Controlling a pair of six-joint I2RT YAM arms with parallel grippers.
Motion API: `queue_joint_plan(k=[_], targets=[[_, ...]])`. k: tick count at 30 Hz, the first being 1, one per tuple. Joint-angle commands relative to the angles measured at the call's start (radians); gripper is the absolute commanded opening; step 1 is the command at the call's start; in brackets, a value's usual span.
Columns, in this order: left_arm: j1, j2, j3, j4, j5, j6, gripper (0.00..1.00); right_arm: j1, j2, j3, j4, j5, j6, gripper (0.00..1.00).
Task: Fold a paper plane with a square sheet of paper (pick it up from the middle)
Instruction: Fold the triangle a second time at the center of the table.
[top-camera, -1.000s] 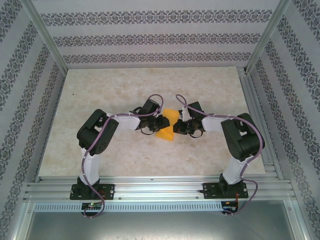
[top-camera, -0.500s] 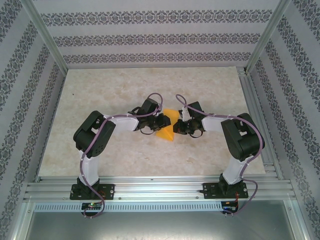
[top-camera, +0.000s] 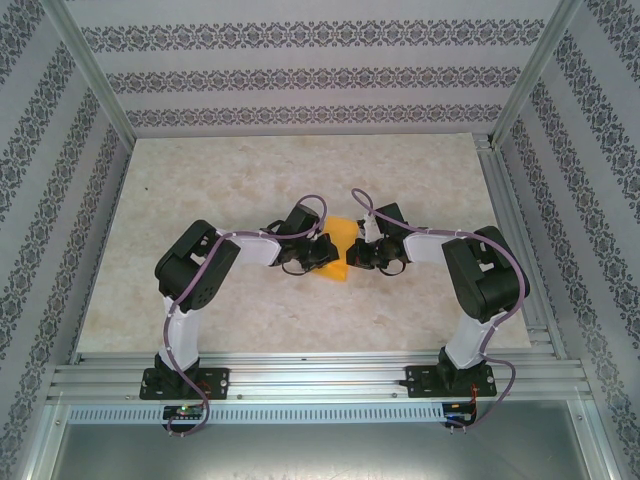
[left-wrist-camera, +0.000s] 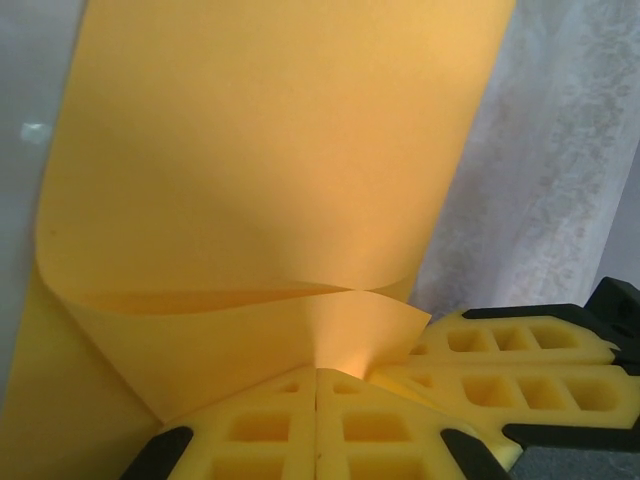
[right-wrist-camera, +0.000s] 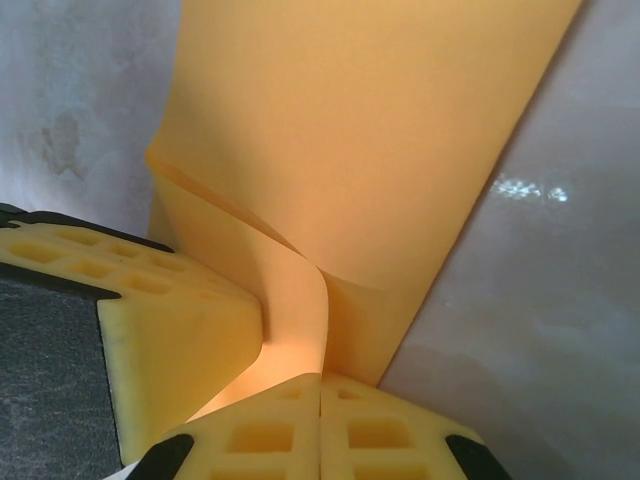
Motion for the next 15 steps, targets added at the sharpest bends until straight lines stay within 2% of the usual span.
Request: queue_joint_plan(k=[1, 8, 12, 15], targets=[[-0.019, 0.036, -0.020, -0.038, -0.040, 0.000, 0.08, 0.012, 0.011, 0.016, -0.024, 0.045, -0.010, 0.10], [-0.021, 0.022, -0.012, -0.062, -0.053, 0.014, 0.08, -0.001, -0.106, 0.003, -0.042, 0.065, 0.017, 0.21], [-0.021, 0.017, -0.009, -0.066, -0.056, 0.016, 0.09, 0.003, -0.162, -0.042, -0.028, 0.028, 0.044, 0.17], [-0.021, 0.016, -0.005, -0.063, -0.053, 0.016, 0.09, 0.009, -0.193, -0.092, 0.029, -0.006, 0.091, 0.10]])
